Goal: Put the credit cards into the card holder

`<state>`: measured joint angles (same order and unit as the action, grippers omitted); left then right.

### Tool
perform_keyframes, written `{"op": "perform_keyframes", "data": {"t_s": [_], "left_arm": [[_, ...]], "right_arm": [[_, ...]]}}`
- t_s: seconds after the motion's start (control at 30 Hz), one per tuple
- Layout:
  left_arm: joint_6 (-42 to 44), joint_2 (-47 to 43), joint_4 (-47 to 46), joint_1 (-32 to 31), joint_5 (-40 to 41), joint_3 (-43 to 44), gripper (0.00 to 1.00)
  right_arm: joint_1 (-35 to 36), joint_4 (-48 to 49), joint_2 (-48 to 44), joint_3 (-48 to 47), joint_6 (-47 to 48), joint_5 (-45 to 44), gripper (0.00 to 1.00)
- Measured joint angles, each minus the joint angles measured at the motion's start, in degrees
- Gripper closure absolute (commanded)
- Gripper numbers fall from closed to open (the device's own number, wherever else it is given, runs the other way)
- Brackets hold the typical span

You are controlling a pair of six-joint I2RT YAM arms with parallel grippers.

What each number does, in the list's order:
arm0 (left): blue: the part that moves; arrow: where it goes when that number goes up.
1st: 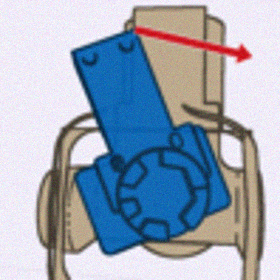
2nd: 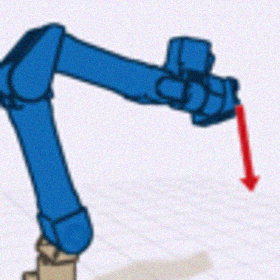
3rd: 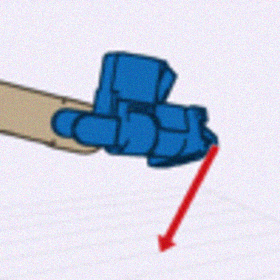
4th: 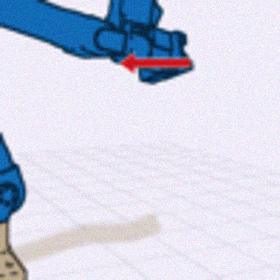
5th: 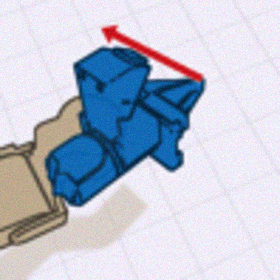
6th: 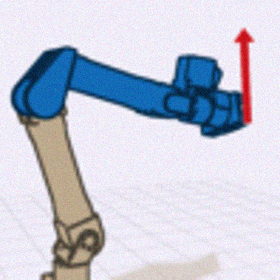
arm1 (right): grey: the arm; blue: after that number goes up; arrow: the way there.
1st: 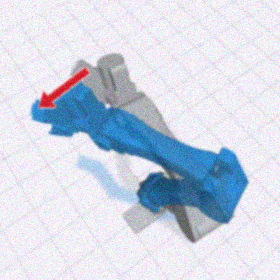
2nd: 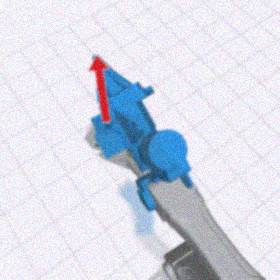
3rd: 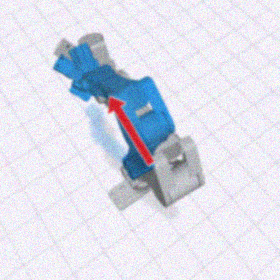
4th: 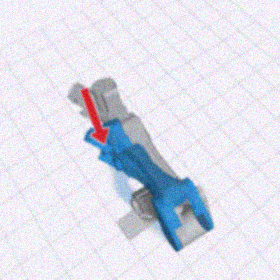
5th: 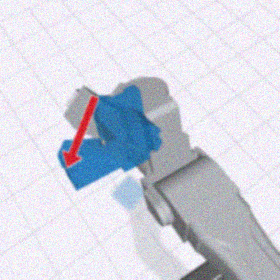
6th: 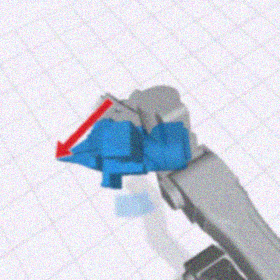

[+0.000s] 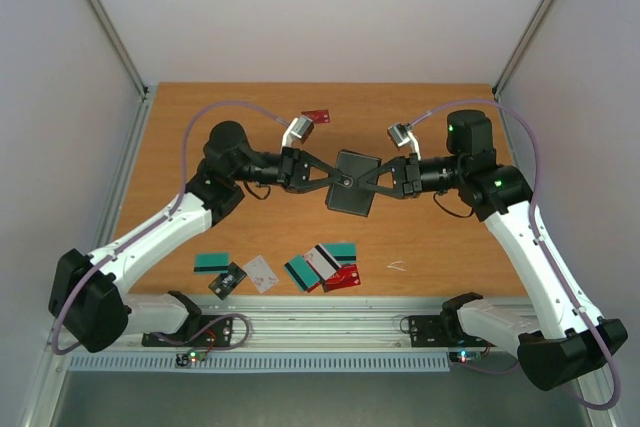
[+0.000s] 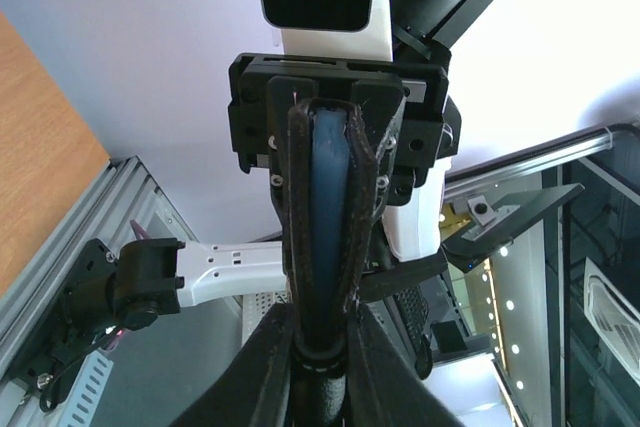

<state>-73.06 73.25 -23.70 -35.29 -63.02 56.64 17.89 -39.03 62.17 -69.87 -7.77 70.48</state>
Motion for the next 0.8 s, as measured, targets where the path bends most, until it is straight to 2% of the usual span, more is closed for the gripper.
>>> {"op": "perform_keyframes", "data": {"t_s": [0.07,0.13,0.2,0.33,0.5,0.63,0.8], "left_arm": [[0.7,0.0,1.55,-0.04,0.2,0.61,0.6],[3.23,0.0,7.69,-0.07,0.85,3.43,0.49],[9.53,-0.04,18.12,-0.07,3.04,8.41,0.45],[24.24,-0.55,38.91,-0.09,9.79,17.94,0.48],[38.16,-2.43,56.57,-0.11,21.16,23.47,0.55],[44.11,-2.64,64.59,-1.38,28.7,24.92,0.57],[48.78,-0.13,70.16,-8.11,35.76,28.87,0.63]], "right_arm": [[0.0,-0.02,0.0,0.0,-0.07,-0.04,0.97],[0.0,-0.59,0.0,0.0,0.04,-0.48,0.99],[0.0,-1.6,0.0,0.0,0.39,-1.49,0.99],[0.0,-5.84,0.04,-0.87,2.16,-5.6,0.99],[0.0,-14.58,1.88,-4.81,4.66,-14.16,0.99],[0.09,-19.34,3.87,-7.34,5.51,-19.34,0.99],[0.22,-22.16,4.44,-8.9,5.51,-23.3,0.99]]}}
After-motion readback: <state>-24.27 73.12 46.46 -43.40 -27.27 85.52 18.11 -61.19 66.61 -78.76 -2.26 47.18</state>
